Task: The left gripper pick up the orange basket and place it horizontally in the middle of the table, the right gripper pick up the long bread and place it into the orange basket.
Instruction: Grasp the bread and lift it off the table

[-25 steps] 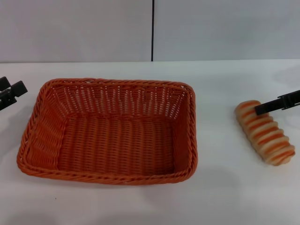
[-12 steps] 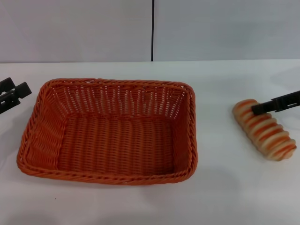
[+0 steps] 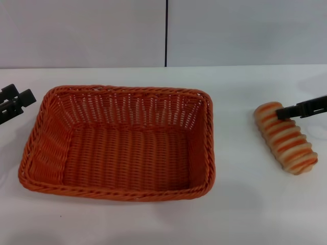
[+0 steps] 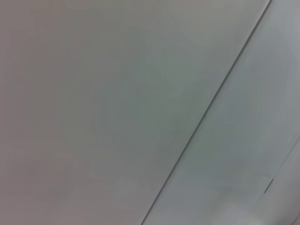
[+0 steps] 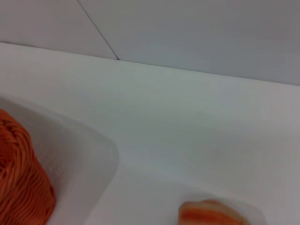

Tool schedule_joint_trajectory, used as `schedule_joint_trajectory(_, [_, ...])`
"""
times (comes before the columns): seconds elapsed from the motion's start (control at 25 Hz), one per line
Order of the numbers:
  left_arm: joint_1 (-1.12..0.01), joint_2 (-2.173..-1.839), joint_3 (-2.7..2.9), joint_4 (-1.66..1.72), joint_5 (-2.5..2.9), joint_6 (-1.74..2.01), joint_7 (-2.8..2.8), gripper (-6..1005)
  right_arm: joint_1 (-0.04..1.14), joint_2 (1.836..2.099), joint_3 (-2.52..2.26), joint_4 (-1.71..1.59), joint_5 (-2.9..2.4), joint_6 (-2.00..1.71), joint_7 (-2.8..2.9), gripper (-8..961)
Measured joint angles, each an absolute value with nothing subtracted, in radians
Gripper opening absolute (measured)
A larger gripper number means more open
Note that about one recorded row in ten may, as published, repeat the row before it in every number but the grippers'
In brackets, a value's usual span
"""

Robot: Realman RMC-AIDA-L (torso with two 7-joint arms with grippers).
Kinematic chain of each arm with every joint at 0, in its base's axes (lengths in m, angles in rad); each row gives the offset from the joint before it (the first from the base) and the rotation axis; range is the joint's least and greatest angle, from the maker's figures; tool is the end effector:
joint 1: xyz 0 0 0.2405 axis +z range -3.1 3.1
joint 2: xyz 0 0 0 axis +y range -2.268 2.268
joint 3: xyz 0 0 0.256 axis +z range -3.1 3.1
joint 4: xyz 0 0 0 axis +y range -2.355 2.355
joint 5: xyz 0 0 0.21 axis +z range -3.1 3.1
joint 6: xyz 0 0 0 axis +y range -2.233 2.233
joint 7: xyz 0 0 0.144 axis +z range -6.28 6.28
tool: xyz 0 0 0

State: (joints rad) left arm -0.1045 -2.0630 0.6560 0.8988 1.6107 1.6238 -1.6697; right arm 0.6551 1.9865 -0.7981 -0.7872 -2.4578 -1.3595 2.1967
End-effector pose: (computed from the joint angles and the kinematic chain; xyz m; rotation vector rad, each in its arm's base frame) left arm -0.3335 0.2444 0.0887 -2.1651 -1.0360 -1.0019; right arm 0.2868 0.3827 0.0386 -2.4218 1.3234 0.0064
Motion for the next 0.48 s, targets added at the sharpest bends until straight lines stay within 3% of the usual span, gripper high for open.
schedule_joint_trajectory(0.48, [-0.103,-2.062,0.659,0.899,1.611,1.63,-1.669,786,0.615,2.019,-0.796,-1.023,-2.445,-1.471,2.27,140])
